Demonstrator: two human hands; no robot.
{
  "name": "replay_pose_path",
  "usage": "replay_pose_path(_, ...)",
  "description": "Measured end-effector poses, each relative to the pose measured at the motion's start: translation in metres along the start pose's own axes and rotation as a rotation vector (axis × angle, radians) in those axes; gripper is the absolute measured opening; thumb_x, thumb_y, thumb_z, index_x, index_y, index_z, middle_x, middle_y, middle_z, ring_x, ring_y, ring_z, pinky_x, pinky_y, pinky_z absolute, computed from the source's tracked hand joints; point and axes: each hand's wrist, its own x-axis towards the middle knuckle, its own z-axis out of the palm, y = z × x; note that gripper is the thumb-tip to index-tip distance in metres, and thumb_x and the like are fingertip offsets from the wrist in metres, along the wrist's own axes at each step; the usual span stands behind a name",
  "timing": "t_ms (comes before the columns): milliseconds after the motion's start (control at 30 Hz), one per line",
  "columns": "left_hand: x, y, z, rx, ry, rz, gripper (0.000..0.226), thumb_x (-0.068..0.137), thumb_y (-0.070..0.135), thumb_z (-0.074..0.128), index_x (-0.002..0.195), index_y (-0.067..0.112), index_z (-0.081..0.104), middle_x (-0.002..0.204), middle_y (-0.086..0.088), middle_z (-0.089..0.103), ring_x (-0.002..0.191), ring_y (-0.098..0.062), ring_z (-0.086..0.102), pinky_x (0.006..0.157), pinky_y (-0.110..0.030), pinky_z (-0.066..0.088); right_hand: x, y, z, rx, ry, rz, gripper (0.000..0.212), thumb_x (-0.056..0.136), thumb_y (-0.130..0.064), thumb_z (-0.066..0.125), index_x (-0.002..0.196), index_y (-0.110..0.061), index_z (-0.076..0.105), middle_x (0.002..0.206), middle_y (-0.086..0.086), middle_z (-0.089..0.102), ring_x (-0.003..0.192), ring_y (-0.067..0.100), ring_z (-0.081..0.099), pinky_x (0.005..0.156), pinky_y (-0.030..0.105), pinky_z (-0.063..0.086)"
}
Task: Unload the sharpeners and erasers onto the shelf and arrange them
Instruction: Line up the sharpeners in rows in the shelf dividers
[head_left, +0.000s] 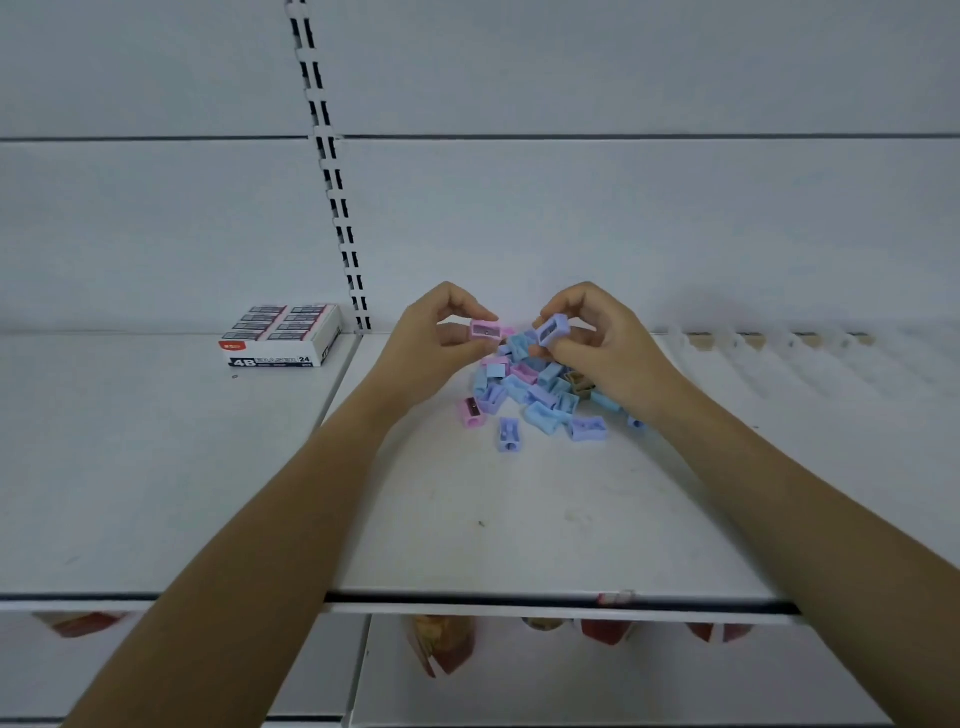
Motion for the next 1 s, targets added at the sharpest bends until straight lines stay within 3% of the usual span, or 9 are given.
replay_pose_path(133, -0.001, 0.0, 0.001, -0.013, 0.004, 0.0, 0.031, 0.079, -0.005, 0.066, 0.089, 0.019, 0.049, 0.096, -0.008, 0.06, 0.086, -0.021, 0.067, 0.073, -0.016, 0.054, 0.001, 0.003, 0.0, -0.032, -0.023, -0.015, 0.029, 0.085, 0.007, 0.054, 0.085, -0.022, 0.052, 0.104, -0.007, 0.065, 0.092, 0.009, 0.066, 0.076, 0.024, 0.053)
replay_pose_path(267, -0.002, 0.0, 0.001, 0.052, 0.006, -0.001, 0.032, 0.079, -0.001, 0.067, 0.103, 0.016, 0.054, 0.086, 0.003, 0.054, 0.074, -0.007, 0.063, 0.07, -0.01, 0.05, 0.0, 0.007, 0.001, -0.019, -0.027, 0.008, 0.03, 0.085, 0.007, 0.055, 0.083, -0.022, 0.051, 0.101, -0.014, 0.063, 0.093, 0.007, 0.067, 0.082, 0.032, 0.051)
replay_pose_path(333, -0.002, -0.001, 0.001, 0.106, 0.017, 0.026, 0.031, 0.08, 0.003, 0.068, 0.107, 0.014, 0.058, 0.086, 0.002, 0.055, 0.071, -0.004, 0.061, 0.072, -0.011, 0.05, 0.0, 0.008, 0.001, -0.01, -0.027, 0.009, 0.028, 0.085, 0.007, 0.056, 0.084, -0.021, 0.051, 0.094, -0.014, 0.065, 0.092, 0.007, 0.067, 0.076, 0.027, 0.053)
replay_pose_path(433, -0.001, -0.004, 0.001, 0.195, 0.055, 0.088, 0.025, 0.079, 0.01, 0.071, 0.097, 0.023, 0.062, 0.097, -0.012, 0.06, 0.079, -0.019, 0.059, 0.079, -0.025, 0.053, 0.0, 0.007, 0.003, -0.017, -0.026, 0.008, 0.024, 0.083, 0.002, 0.061, 0.085, -0.019, 0.051, 0.088, -0.009, 0.068, 0.083, 0.007, 0.068, 0.063, 0.017, 0.048)
replay_pose_path(533, -0.001, -0.005, 0.002, 0.235, 0.064, 0.108, 0.025, 0.076, 0.013, 0.074, 0.089, 0.027, 0.058, 0.079, -0.003, 0.053, 0.065, -0.011, 0.047, 0.064, -0.018, 0.045, 0.0, 0.007, 0.004, -0.083, 0.008, -0.01, 0.021, 0.08, -0.005, 0.068, 0.086, -0.018, 0.052, 0.084, 0.001, 0.066, 0.071, 0.014, 0.066, 0.064, 0.021, 0.049)
replay_pose_path(667, -0.002, -0.003, 0.004, 0.236, 0.088, 0.1, 0.035, 0.07, 0.018, 0.079, 0.078, 0.025, 0.045, 0.069, 0.005, 0.05, 0.053, -0.001, 0.047, 0.053, -0.012, 0.041, 0.0, 0.006, 0.002, -0.123, 0.059, -0.06, 0.022, 0.081, -0.006, 0.067, 0.087, -0.02, 0.052, 0.073, -0.008, 0.058, 0.06, 0.009, 0.056, 0.059, 0.017, 0.043)
replay_pose_path(867, 0.007, 0.01, 0.009, 0.329, 0.162, 0.114, 0.036, 0.069, 0.028, 0.078, 0.084, 0.016, 0.047, 0.084, -0.006, 0.063, 0.051, -0.004, 0.053, 0.054, -0.018, 0.042, 0.006, 0.002, -0.017, -0.249, 0.046, -0.11, 0.03, 0.087, -0.003, 0.057, 0.113, -0.017, 0.062, 0.102, -0.003, 0.055, 0.092, 0.022, 0.063, 0.085, 0.031, 0.051)
replay_pose_path(933, 0.013, 0.022, 0.018, 0.333, 0.143, 0.125, 0.035, 0.072, 0.025, 0.076, 0.088, 0.014, 0.047, 0.073, -0.001, 0.063, 0.048, -0.003, 0.055, 0.052, -0.015, 0.04, 0.006, -0.002, -0.035, -0.329, 0.031, -0.142, 0.026, 0.085, -0.002, 0.059, 0.109, -0.013, 0.063, 0.101, -0.001, 0.056, 0.092, 0.018, 0.06, 0.083, 0.021, 0.048)
replay_pose_path(1000, 0.022, 0.035, 0.033, 0.319, 0.121, 0.153, 0.031, 0.076, 0.02, 0.074, 0.093, 0.02, 0.048, 0.082, 0.006, 0.058, 0.047, -0.002, 0.055, 0.053, -0.012, 0.042, 0.003, -0.003, -0.058, -0.384, 0.034, -0.163, 0.021, 0.083, -0.003, 0.062, 0.101, -0.014, 0.063, 0.096, -0.002, 0.059, 0.086, 0.013, 0.057, 0.074, 0.013, 0.044)
